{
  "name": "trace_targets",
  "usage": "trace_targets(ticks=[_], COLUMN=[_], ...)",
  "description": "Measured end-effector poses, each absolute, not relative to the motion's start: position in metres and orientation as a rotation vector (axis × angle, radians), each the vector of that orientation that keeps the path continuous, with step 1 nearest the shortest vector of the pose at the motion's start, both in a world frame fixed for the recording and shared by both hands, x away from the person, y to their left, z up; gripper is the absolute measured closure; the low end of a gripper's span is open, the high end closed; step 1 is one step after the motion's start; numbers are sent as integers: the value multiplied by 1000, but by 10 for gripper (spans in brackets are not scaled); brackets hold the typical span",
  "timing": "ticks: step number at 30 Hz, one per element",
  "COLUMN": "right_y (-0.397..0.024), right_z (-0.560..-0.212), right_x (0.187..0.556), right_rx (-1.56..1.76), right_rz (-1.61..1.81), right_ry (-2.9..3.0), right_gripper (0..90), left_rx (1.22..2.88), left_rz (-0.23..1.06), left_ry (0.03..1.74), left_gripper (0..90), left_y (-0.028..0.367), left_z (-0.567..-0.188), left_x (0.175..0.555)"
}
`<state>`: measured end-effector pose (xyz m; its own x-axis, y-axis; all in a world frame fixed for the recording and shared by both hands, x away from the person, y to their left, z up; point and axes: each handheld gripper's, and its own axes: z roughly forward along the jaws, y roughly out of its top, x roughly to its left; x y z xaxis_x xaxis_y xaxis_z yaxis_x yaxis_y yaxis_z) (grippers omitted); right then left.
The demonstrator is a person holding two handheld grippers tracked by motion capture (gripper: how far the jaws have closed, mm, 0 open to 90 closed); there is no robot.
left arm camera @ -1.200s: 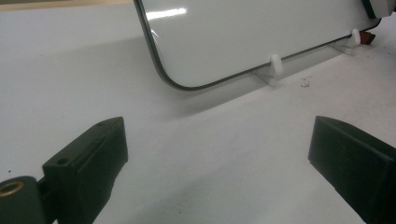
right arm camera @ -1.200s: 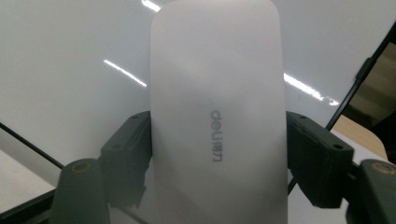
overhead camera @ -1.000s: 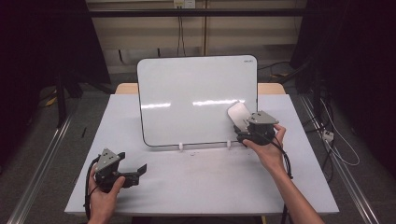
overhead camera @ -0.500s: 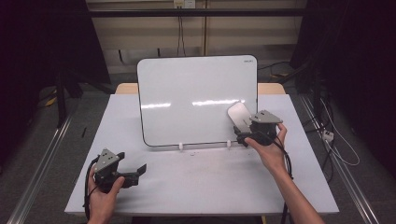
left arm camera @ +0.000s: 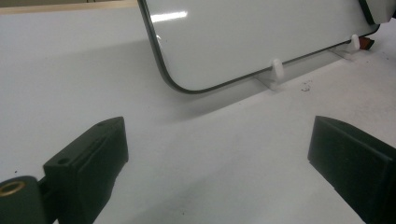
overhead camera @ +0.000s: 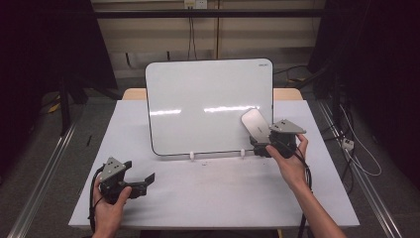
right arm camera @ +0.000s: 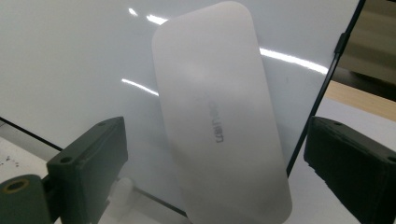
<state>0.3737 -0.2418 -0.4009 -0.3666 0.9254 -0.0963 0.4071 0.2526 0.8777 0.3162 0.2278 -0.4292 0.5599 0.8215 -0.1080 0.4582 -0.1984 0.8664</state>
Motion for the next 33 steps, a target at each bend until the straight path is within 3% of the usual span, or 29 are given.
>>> trace_targets(ticks=[33], right_y=[-270], right_z=[-419], right_x=[324], right_rx=[1309], right_rz=[1146], right_ry=[1821], right_gripper=[75], left_rx=[1830], left_rz=[483], left_ry=[1042], left_gripper=[49], left_y=[226], left_z=[-428], left_x=[319])
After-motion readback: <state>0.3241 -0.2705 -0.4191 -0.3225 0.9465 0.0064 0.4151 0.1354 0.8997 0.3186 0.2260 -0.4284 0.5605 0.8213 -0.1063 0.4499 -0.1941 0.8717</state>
